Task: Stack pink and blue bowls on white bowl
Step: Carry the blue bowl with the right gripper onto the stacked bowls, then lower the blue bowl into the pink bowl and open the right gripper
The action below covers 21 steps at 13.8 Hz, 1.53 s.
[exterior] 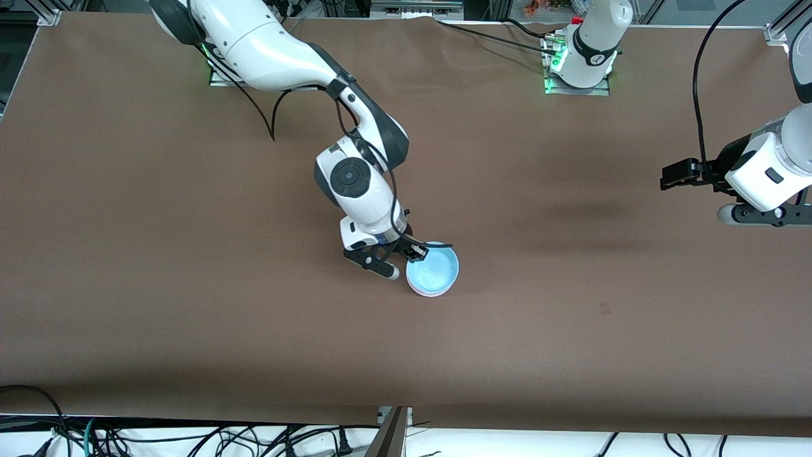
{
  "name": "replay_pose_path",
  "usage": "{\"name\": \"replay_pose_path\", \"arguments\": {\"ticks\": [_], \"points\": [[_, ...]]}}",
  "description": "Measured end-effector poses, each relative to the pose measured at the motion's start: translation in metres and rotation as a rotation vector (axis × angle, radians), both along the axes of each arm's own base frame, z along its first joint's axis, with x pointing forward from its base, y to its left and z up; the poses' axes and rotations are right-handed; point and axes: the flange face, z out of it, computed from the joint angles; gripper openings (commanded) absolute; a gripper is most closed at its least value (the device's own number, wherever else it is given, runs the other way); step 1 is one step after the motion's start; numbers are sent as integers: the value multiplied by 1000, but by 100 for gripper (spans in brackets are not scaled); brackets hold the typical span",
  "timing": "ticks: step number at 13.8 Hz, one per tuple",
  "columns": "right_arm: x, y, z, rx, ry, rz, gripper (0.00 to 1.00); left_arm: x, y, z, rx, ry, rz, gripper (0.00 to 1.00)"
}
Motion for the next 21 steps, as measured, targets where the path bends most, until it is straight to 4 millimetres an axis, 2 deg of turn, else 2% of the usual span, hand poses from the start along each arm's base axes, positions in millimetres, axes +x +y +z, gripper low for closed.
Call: {"name": "replay_pose_path", "arguments": {"ticks": [2, 7, 10, 15, 19, 21], "points": [[0, 3, -9, -22, -20, 13, 0, 0, 0, 0, 0, 1, 0, 100], [2, 0, -13, -50, -40, 27, 0, 0, 0, -1, 0, 1, 0, 100], [-1, 2, -22, -66, -39, 39, 0, 0, 0, -1, 0, 1, 0, 100], [-2, 3, -23, -67, -39, 41, 0, 0, 0, -1, 0, 1, 0, 100], [-1, 3, -22, -67, -40, 41, 15, 0, 0, -1, 0, 1, 1, 100], [-1, 3, -22, -67, -40, 41, 18, 0, 0, -1, 0, 1, 1, 100]]}}
